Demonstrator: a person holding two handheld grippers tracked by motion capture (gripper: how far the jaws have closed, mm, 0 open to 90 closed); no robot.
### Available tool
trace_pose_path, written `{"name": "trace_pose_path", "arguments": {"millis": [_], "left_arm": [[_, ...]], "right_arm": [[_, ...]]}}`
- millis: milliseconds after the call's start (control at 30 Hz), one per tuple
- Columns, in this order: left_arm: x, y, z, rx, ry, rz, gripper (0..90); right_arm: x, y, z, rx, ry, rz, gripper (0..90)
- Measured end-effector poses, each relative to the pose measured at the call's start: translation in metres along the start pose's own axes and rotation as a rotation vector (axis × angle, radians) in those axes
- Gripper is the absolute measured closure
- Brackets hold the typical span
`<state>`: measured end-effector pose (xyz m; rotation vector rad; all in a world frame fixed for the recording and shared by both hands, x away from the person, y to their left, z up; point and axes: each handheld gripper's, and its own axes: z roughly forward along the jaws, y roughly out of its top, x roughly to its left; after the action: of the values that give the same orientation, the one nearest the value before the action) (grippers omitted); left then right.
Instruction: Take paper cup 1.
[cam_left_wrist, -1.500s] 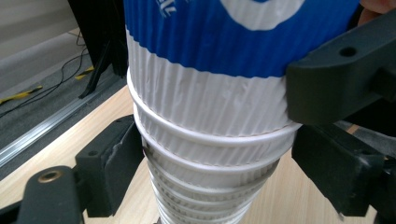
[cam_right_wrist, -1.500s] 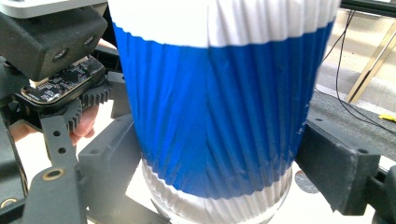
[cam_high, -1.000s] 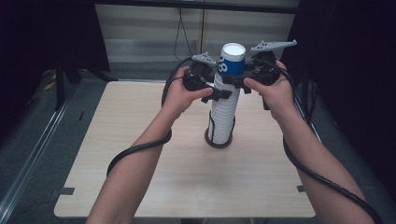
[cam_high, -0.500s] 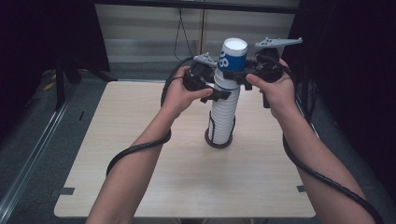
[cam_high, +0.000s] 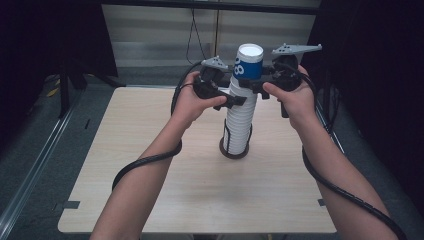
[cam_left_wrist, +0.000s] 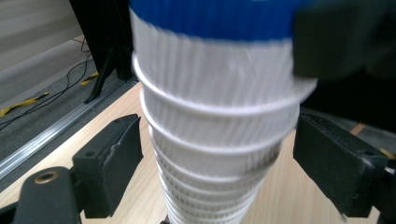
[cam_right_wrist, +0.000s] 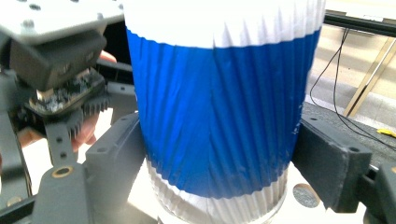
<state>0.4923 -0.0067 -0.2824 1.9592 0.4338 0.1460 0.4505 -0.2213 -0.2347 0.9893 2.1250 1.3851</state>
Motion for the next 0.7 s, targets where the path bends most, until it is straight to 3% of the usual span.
{"name": "trace_pose_path", "arguments": {"millis": [200, 467, 700], "left_arm": [[-0.0014, 0.004, 0.0026, -0.042, 0.003, -0.012, 14.4], [-0.0045, 0.0071, 0.005, -0.004, 0.002, 0.01, 18.2], [-0.0033, 0.0049, 0.0038, -0.017, -0.003, -0.004, 18.4]], "right_arm": [[0.0007, -0.0044, 0.0007, -0.007, -0.002, -0.003, 19.6], [0.0023, -0.0019, -0.0006, 0.01, -0.011, -0.005, 19.6], [0.0044, 0.0, -0.0005, -0.013, -0.015, 0.003, 20.7]]}}
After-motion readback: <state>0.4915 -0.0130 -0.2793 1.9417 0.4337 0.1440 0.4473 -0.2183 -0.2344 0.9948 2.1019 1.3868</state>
